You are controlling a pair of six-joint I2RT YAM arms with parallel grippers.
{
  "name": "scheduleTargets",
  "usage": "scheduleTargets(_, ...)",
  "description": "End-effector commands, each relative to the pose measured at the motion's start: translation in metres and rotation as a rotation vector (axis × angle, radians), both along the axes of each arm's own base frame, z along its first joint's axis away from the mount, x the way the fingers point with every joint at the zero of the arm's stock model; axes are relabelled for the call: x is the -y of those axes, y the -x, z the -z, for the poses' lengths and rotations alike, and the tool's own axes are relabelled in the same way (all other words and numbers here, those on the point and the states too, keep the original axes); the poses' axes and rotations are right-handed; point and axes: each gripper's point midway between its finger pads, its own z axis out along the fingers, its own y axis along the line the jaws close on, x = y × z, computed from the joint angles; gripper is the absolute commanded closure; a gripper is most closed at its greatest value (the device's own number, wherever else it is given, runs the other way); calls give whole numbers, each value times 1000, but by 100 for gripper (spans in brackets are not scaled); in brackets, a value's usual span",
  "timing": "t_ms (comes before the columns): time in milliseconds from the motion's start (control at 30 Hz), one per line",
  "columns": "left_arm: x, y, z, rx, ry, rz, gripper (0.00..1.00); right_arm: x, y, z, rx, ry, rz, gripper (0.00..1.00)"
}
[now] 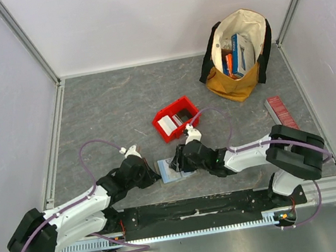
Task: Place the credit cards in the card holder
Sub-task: Insert the credit card into the card holder.
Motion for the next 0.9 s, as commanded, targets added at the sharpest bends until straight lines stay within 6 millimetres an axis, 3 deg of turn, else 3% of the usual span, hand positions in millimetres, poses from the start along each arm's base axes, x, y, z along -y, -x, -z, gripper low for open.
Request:
scheduleTargets(0,3,-5,-6,16,8,-4,98,-9,11,9,-34,1,-86,50)
scheduleTargets(333,5,-4,-6,15,14,2,98,-28,17,-17,11,-156,-153,60)
scheduleTargets(633,4,-4,-7,19,18,0,98,-36,19,-20,6,-214,-172,71)
scheduleTargets(733,3,-4,-8,22,20,-3,98,-33,20,-20,4,-199,-168,71)
scheduleTargets(867,3,-4,-10,24,22,-3,98,-18,10,-26,51,-151,-104,62)
